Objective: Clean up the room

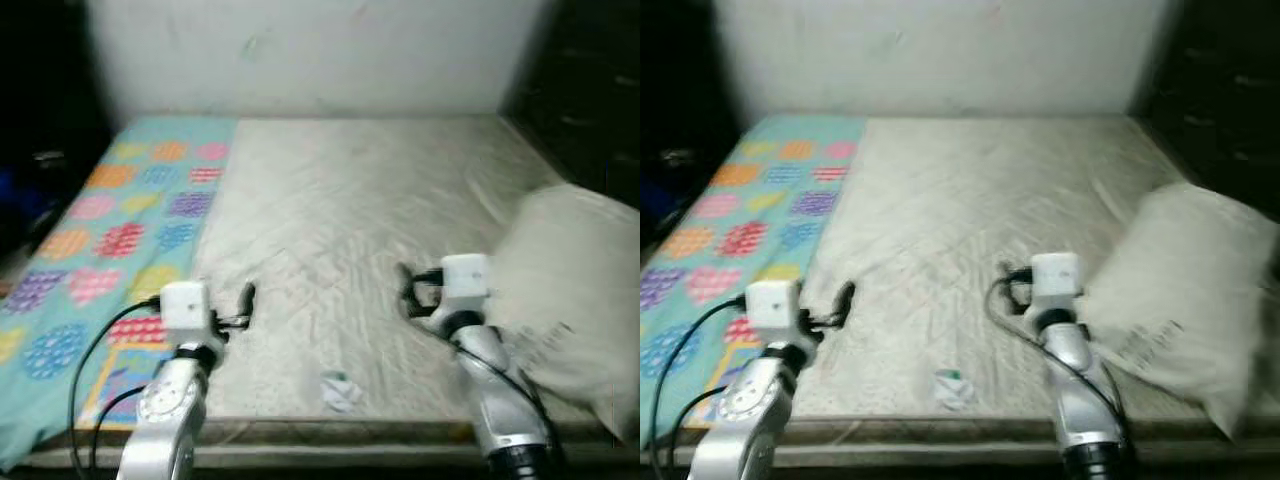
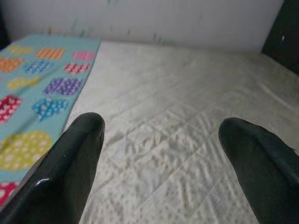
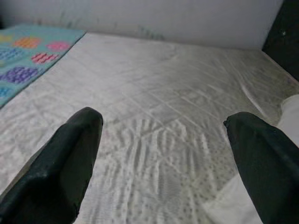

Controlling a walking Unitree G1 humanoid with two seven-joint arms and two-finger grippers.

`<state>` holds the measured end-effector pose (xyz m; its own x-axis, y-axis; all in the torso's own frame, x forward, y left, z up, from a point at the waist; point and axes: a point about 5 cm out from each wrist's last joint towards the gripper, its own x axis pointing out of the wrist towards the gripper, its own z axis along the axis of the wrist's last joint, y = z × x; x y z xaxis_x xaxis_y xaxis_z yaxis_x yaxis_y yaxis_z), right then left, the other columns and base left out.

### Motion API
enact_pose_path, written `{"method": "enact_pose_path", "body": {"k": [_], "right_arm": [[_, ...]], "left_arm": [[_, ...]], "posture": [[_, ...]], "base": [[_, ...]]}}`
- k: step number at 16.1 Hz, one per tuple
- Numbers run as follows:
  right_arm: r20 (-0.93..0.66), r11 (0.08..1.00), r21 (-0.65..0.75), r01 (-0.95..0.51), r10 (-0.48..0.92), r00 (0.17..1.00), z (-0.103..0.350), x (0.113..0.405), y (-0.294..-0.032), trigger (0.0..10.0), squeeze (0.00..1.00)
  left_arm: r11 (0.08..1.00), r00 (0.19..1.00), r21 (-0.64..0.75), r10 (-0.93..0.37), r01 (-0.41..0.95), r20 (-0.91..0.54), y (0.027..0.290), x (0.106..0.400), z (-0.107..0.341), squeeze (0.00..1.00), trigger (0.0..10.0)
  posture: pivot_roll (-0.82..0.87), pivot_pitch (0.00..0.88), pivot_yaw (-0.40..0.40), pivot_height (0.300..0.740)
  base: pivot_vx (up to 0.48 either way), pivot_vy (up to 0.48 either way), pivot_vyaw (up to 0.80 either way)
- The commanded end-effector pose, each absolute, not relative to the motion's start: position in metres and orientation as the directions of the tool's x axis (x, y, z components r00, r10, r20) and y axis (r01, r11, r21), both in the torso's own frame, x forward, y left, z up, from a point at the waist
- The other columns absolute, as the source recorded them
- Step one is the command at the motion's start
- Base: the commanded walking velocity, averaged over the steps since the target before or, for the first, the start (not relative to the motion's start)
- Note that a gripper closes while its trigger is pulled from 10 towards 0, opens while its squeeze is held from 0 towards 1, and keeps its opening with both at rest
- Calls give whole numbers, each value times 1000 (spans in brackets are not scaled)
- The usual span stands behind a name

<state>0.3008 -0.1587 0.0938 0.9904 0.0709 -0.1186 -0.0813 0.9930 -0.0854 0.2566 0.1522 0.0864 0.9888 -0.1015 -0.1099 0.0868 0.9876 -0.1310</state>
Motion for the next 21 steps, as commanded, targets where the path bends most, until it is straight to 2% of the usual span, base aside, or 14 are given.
{"method": "enact_pose_path", "body": {"k": [1,7,12,15,16,19,21], "right_arm": [[-104,994,-90,-64,55,993,97,302,-164,10000,0],[-104,992,-80,-102,94,990,97,303,-157,10000,0],[-120,994,-52,-95,89,989,91,302,-155,10000,0],[-131,991,-90,-96,84,988,88,296,-157,10000,0],[-152,986,-149,-78,55,987,83,288,-163,10000,0],[-204,979,-196,-50,9,979,68,268,-184,10000,0],[-232,975,-220,-38,-14,973,63,264,-190,10000,0]], "left_arm": [[986,989,-133,-117,104,-95,149,258,90,0,10000],[991,991,-120,-64,50,-115,151,258,86,0,10000],[988,988,-150,-68,47,-138,150,254,80,0,10000],[991,988,-135,-23,2,-152,164,246,77,0,10000],[994,983,-105,10,-30,-183,180,237,74,0,10000],[996,967,-66,47,-65,-251,200,223,67,0,10000],[997,960,-51,42,-59,-278,202,221,64,0,10000]], "posture": [[-105,0,31,740],[-98,0,23,740],[-95,0,26,740],[-101,0,27,740],[-99,0,23,740],[-89,0,15,740],[-94,0,14,740]], "base": [[0,0,0],[0,0,0],[0,0,0],[0,0,0],[0,0,0],[0,0,0],[0,0,0]]}}
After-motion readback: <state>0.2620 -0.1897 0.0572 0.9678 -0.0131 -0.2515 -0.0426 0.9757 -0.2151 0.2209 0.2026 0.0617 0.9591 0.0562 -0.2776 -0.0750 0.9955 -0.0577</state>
